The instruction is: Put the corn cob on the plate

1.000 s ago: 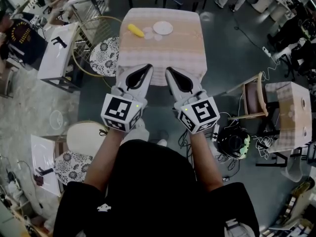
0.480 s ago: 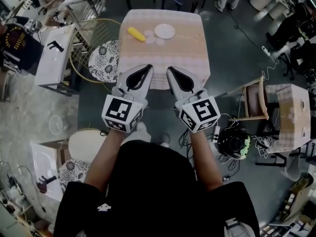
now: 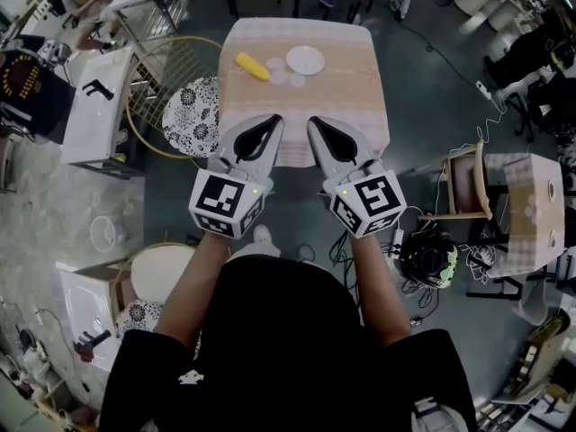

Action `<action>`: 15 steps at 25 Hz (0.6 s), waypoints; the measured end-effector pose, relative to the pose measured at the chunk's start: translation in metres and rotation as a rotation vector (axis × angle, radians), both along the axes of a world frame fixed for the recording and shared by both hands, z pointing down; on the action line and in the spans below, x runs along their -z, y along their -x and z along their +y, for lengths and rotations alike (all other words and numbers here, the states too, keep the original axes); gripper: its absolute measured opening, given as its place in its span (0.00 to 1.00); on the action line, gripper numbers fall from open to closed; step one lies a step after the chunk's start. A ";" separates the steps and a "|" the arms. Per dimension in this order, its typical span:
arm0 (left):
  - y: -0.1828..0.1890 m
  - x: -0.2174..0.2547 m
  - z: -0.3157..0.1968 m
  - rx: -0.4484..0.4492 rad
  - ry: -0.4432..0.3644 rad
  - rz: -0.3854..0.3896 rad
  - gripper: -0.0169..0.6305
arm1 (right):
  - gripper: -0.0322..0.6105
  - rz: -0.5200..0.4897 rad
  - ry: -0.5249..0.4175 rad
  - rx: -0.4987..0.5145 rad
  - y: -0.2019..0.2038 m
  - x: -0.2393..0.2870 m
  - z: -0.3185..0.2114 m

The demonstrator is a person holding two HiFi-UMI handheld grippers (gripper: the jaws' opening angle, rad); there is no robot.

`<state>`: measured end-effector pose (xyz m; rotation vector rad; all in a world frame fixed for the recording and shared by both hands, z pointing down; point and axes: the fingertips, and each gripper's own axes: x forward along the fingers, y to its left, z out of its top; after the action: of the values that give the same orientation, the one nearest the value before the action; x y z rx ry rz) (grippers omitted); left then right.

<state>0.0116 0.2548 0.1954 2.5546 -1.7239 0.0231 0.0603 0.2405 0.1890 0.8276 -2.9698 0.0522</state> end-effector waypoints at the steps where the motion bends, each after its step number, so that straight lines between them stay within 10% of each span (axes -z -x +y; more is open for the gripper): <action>1: 0.002 -0.001 -0.002 -0.004 0.000 -0.001 0.03 | 0.05 0.004 -0.001 -0.002 0.003 0.000 -0.001; 15: 0.032 -0.011 -0.017 -0.041 0.001 -0.007 0.03 | 0.05 0.006 -0.012 -0.041 0.030 -0.006 -0.022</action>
<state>-0.0204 0.2378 0.2064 2.5921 -1.6734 0.0355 0.0301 0.2187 0.1948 0.8881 -2.9511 0.0339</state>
